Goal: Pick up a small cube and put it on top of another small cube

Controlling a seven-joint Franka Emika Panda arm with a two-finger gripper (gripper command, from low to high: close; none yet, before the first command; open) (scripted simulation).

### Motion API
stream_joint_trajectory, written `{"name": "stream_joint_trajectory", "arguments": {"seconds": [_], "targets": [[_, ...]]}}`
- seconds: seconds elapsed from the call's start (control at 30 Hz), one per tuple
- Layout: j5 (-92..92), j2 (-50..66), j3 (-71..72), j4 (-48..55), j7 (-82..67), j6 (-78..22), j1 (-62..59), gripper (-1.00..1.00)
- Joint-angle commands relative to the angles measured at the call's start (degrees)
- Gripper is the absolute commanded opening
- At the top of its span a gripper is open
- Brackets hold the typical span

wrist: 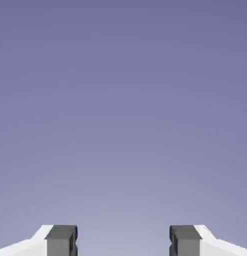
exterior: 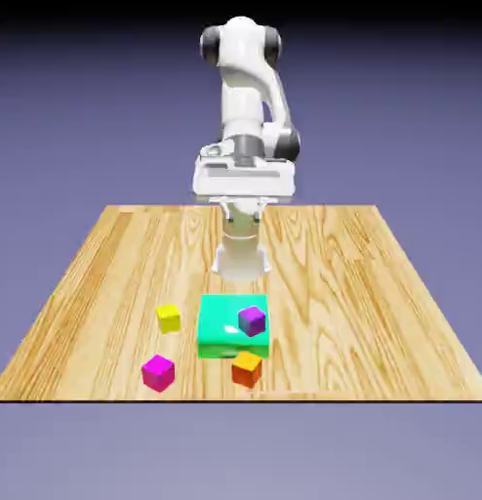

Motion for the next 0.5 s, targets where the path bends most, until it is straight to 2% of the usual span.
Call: {"name": "stream_joint_trajectory", "arguments": {"seconds": [0.0,0.47], "targets": [[1.1,2.1,-1.3,0.7,0.6,-2.1,-0.6,0.00],[16.6,31.1,-20.1,10.5,9.1,-32.0,-8.5,0.00]]}}
